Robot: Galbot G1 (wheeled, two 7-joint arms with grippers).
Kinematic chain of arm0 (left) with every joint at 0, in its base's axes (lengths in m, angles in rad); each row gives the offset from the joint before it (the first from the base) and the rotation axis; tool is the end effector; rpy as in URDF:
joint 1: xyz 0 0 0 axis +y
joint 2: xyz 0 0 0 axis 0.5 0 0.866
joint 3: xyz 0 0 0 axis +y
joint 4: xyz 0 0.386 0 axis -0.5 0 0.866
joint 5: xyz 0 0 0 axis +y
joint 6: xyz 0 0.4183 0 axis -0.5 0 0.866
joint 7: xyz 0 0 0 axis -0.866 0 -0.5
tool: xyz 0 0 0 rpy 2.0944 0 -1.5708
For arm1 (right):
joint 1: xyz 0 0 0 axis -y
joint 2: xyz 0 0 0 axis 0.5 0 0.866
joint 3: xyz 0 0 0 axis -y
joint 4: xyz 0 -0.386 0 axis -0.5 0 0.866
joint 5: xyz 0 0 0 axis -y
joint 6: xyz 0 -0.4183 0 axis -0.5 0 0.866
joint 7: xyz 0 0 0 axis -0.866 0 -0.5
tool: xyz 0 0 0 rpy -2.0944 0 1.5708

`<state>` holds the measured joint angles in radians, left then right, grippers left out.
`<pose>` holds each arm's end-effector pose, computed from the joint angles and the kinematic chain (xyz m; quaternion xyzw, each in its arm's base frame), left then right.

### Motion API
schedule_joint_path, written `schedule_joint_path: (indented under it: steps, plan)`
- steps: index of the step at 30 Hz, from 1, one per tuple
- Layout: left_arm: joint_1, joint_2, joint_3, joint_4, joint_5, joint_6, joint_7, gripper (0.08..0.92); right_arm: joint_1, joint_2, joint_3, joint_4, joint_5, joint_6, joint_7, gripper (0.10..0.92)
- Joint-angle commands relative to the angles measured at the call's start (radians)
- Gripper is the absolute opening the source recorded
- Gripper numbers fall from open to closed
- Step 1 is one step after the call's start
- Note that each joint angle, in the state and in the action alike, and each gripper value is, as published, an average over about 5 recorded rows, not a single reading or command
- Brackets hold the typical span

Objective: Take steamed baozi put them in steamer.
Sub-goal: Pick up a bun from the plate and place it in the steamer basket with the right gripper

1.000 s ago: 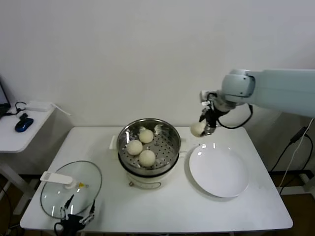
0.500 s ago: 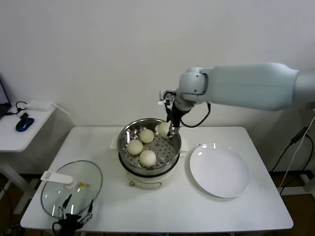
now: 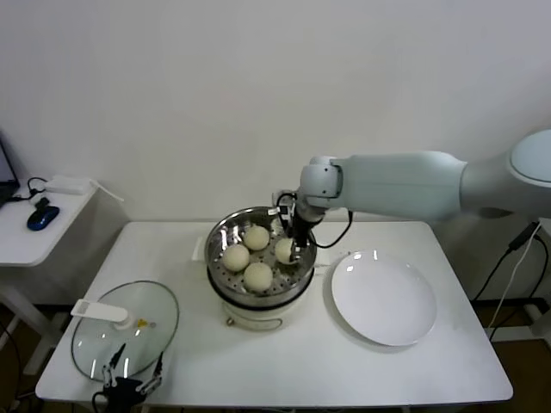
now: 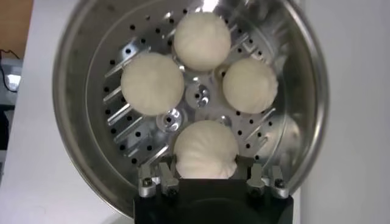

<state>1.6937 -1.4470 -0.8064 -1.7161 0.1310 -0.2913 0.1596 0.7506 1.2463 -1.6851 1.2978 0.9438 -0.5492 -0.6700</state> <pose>0.1313 0.1548 -0.4858 -0.0136 -0.9773 -0.1758 0.1170 0.6151 0.1477 -0.1041 0.4980 -0.5780 0.5175 0.3874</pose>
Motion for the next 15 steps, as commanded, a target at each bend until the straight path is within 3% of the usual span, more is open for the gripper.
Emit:
schedule_joint_path:
  steps: [1, 5, 10, 15]
  plan:
    - [-0.002, -0.001, -0.003, 0.004, 0.002, -0.001, -0.001, 0.823, -0.079, 0.006, 0.014, -0.031, -0.057, 0.005, 0.004, 0.665]
    - [-0.006, -0.002, -0.003, 0.002, 0.003, 0.002, 0.000, 0.823, -0.068, -0.005, 0.024, -0.023, -0.039, 0.021, 0.008, 0.703]
    - [-0.013, 0.004, -0.010, -0.002, 0.002, 0.007, 0.001, 0.823, 0.007, -0.068, 0.058, 0.030, 0.029, 0.019, 0.042, 0.807]
    - [-0.013, 0.005, -0.013, -0.007, 0.002, 0.006, -0.001, 0.823, 0.121, -0.234, 0.099, 0.205, 0.171, 0.022, 0.219, 0.822]
